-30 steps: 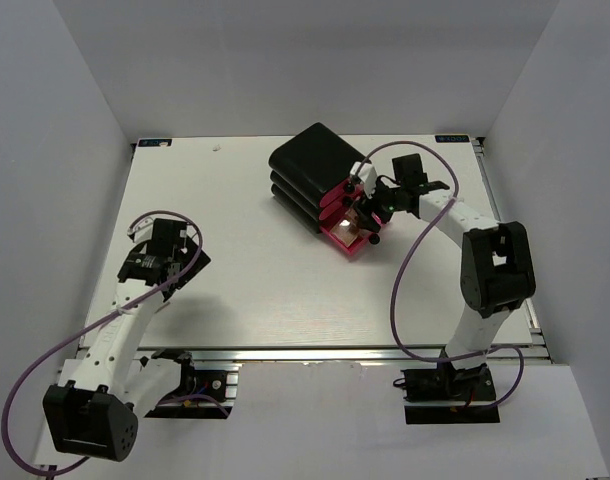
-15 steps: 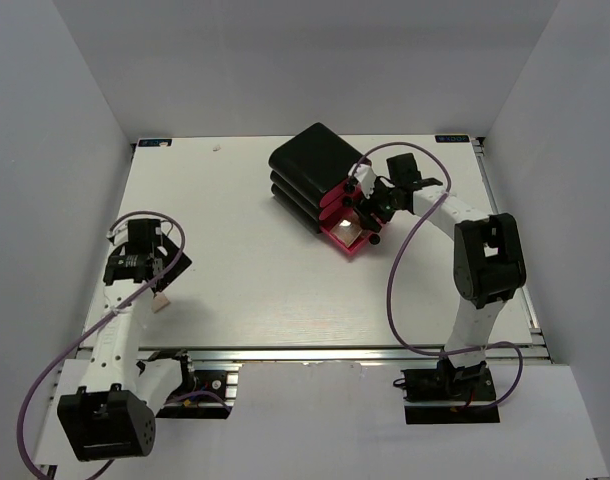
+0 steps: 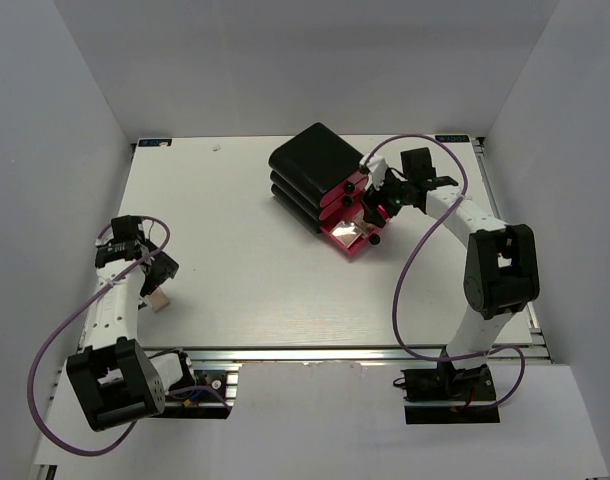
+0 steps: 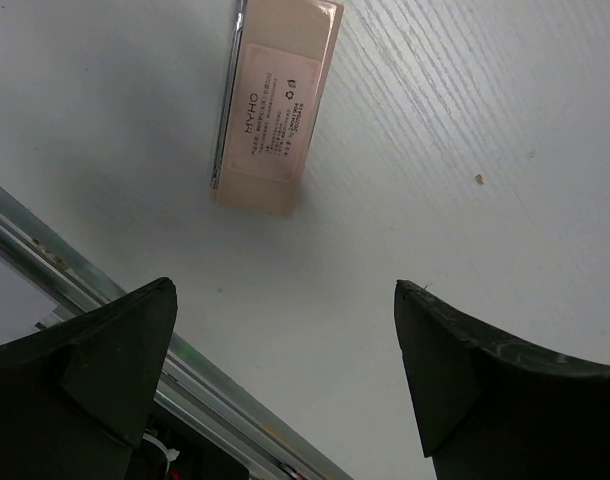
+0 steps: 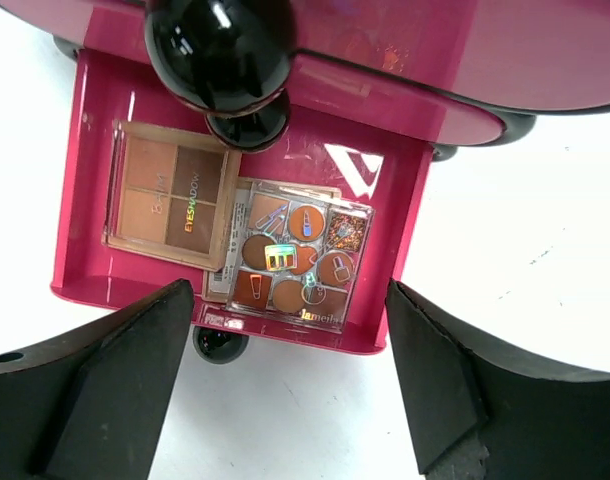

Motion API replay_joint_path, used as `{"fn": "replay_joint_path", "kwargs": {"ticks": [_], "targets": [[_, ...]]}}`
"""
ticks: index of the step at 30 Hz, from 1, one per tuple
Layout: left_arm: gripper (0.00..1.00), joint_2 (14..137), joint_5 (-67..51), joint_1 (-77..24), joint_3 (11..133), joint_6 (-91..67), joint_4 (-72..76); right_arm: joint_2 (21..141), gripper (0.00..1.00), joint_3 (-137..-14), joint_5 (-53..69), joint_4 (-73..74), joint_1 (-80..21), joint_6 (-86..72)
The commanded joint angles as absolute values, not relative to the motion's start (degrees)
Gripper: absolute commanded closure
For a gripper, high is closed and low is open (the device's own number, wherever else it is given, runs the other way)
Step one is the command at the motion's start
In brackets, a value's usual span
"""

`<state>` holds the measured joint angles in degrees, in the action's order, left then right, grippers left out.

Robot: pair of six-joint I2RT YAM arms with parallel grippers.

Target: Organize the makeup

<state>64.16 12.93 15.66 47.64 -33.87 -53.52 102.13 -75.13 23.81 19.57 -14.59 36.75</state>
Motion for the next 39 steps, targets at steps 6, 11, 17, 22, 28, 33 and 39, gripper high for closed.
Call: {"fn": "replay_joint_path", "kwargs": {"ticks": [6, 11, 17, 22, 28, 33, 39], "targets": [[0.02, 67.2, 12.2, 17.5, 52.7, -33.1, -53.1, 101.8, 0.20, -77.8, 30.2, 18.6, -13.5, 33.4], [0.09, 68.3, 15.9, 19.0, 53.4, -32.1, -54.6, 97.3, 0.46, -73.7, 37.0, 14.1, -9.8, 29.1], [0.02, 75.5, 15.6, 21.2, 53.3, -28.8, -53.0, 91.8, 0.40, -66.3, 41.5, 10.0, -7.4, 25.8], [0.02, 84.1, 10.6, 22.2, 54.7, -24.3, -50.0, 88.9, 0.37, -63.6, 44.4, 8.9, -5.9, 23.8], [0.02, 91.1, 7.9, 22.5, 53.8, -17.8, -44.7, 88.2, 0.36, -63.7, 45.8, 9.3, -4.2, 22.8], [0.21, 94.7, 7.2, 22.5, 52.6, -18.6, -41.6, 87.9, 0.36, -64.3, 45.9, 10.5, -3.4, 22.8], [0.68, 91.2, 6.6, 22.5, 50.1, -22.1, -37.6, 88.2, 0.36, -65.6, 45.7, 11.4, -3.0, 22.6]]}}
